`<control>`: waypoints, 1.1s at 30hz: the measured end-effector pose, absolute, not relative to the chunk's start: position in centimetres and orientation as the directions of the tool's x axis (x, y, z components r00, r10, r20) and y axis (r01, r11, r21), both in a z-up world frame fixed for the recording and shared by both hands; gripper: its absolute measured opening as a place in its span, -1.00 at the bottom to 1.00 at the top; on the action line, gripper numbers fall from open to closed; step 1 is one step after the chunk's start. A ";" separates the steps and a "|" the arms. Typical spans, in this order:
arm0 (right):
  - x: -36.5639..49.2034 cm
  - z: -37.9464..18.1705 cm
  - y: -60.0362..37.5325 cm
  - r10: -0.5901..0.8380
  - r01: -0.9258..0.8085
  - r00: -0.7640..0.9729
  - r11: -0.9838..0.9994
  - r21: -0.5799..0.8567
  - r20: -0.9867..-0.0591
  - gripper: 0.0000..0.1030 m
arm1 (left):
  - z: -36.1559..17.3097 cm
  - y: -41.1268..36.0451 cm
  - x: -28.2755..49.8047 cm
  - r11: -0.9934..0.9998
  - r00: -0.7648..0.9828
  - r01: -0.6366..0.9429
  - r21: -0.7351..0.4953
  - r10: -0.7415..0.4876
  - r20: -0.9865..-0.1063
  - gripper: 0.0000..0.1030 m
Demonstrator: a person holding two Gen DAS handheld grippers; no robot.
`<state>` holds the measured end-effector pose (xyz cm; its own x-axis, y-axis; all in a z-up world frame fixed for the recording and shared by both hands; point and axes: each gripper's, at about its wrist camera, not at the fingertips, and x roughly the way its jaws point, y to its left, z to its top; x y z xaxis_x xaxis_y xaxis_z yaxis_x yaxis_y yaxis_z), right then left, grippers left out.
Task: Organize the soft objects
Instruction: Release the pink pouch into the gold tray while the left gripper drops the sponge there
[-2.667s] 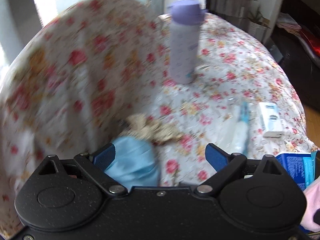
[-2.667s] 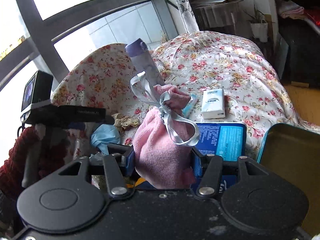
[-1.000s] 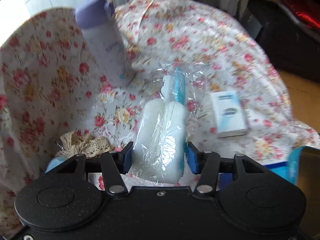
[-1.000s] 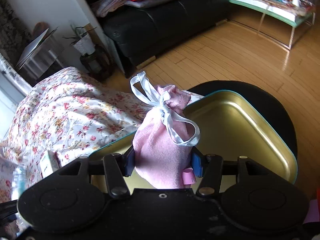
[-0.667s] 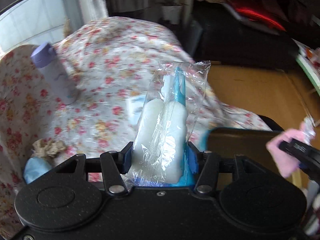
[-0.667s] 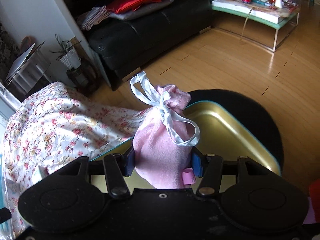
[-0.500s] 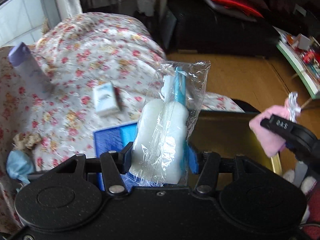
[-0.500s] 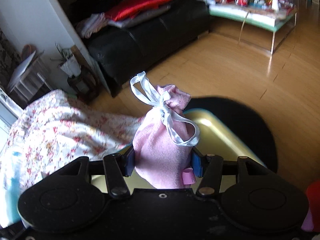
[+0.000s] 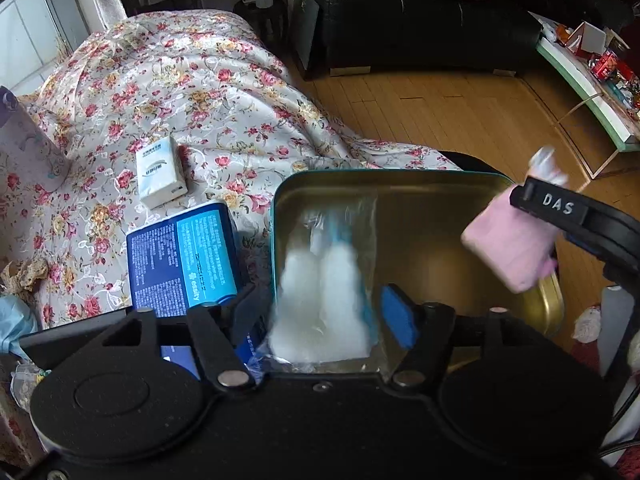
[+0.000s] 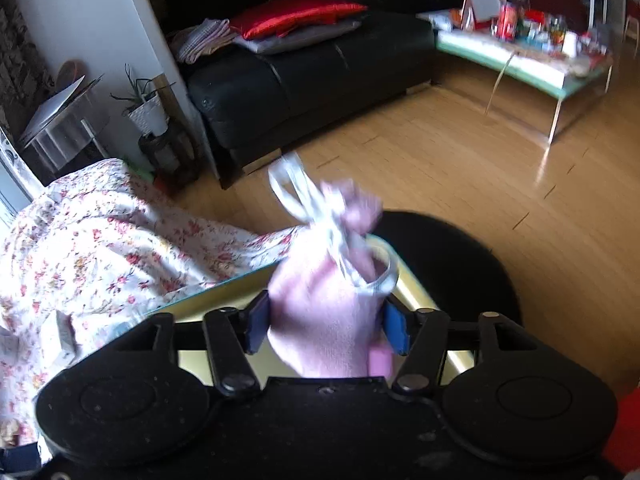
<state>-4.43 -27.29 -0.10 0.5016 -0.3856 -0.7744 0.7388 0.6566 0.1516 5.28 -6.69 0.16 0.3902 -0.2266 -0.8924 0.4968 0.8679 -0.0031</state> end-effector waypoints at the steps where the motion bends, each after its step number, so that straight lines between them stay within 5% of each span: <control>1: -4.7 0.3 -27.3 -0.396 0.740 0.509 0.654 0.154 -0.764 0.51 | 0.2 -6.7 5.3 0.868 0.396 0.496 0.001 -0.225 -0.890 0.35; 19: -4.2 -0.3 -27.6 -0.390 0.752 0.499 0.638 0.163 -0.774 0.50 | 1.9 -2.6 5.8 0.924 0.471 0.381 0.044 -0.153 -0.869 0.46; 33: -3.2 -0.4 -26.9 -0.381 0.713 0.515 0.688 0.136 -0.768 0.50 | 5.0 7.1 7.7 0.982 0.589 0.142 0.123 0.016 -0.808 0.48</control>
<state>-3.21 -26.92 -0.43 0.5146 -0.3813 -0.7680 0.7125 0.6884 0.1356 7.66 7.10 5.05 0.5885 0.0162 -0.8083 0.1422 0.9821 0.1233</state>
